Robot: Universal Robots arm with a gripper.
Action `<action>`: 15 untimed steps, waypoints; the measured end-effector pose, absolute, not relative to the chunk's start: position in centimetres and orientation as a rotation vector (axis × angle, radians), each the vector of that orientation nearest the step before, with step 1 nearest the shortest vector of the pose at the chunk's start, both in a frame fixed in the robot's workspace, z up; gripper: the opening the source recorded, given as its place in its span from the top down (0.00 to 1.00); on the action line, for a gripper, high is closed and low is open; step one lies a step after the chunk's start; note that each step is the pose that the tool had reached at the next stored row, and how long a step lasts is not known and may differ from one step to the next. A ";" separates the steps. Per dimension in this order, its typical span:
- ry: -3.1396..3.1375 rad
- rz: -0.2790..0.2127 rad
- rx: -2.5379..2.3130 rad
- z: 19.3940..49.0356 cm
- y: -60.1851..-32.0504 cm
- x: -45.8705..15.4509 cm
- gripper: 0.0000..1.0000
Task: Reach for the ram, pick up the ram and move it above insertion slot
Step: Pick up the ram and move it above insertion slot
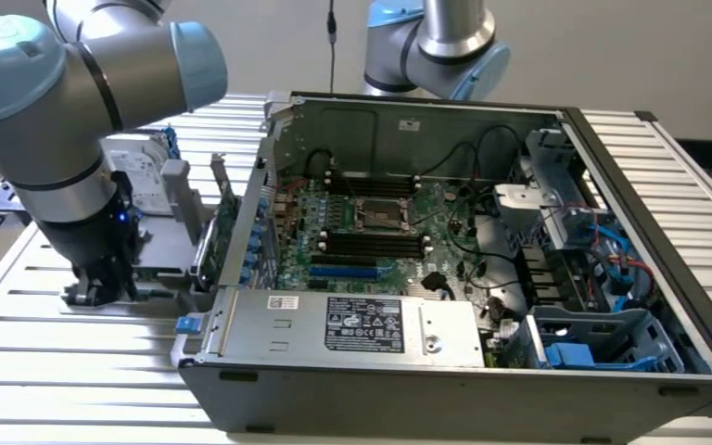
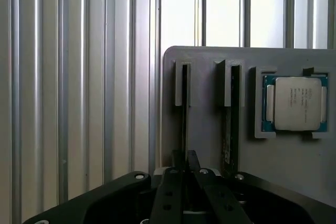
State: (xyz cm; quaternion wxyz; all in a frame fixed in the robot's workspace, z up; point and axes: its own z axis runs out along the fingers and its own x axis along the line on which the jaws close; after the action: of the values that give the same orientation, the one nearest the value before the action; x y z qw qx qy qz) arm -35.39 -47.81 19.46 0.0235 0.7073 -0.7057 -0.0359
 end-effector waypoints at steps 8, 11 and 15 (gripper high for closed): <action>-2.186 -0.116 2.191 21.8 -47.8 -35.4 0.86; -2.186 -0.117 2.192 23.0 -47.8 -35.4 0.86; -2.180 -0.118 2.199 24.7 -47.8 -35.4 0.86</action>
State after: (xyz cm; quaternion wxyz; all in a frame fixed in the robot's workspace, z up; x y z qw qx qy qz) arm -35.39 -47.79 24.68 0.0214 0.7094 -0.7034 -0.0381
